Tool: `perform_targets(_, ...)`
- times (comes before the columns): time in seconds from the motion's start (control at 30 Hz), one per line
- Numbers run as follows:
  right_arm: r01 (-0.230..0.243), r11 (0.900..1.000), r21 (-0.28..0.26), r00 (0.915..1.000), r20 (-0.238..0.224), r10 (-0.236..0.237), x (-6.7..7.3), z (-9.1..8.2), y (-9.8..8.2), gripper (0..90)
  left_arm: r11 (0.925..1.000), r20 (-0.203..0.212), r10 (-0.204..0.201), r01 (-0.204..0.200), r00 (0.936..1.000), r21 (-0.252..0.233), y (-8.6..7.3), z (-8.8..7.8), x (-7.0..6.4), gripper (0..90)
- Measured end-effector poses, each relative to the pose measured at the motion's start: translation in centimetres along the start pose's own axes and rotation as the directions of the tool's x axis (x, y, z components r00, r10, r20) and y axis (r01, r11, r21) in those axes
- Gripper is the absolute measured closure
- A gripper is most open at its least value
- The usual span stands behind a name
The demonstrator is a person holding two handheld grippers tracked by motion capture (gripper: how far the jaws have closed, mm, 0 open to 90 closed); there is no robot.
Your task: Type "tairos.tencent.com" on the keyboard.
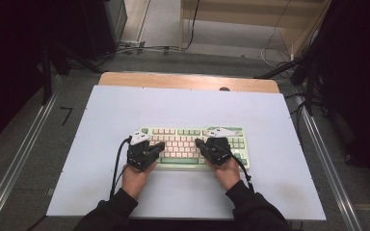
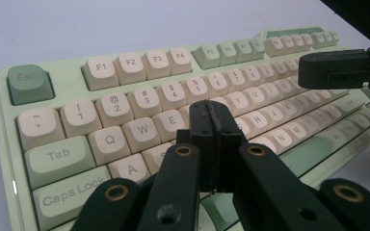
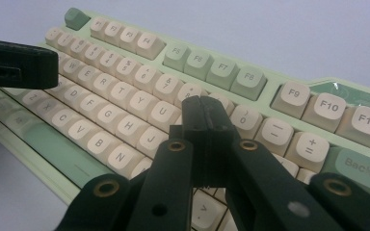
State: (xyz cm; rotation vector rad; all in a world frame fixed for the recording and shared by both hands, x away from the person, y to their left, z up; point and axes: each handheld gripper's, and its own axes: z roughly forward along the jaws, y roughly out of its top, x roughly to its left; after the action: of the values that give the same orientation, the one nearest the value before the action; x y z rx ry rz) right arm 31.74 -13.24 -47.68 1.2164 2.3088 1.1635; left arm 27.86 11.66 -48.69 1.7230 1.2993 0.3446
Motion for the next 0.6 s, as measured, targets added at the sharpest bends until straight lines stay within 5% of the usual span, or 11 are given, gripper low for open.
perform_targets(0.6, 0.021, 1.000, 0.013, 0.9997, -0.011, -0.021, 0.60, -0.06, -0.49, 87.6, 1.0000, -0.001, 0.001, -0.001, 1.0000, -0.001, 0.04, -0.09, 0.09, 90.0)
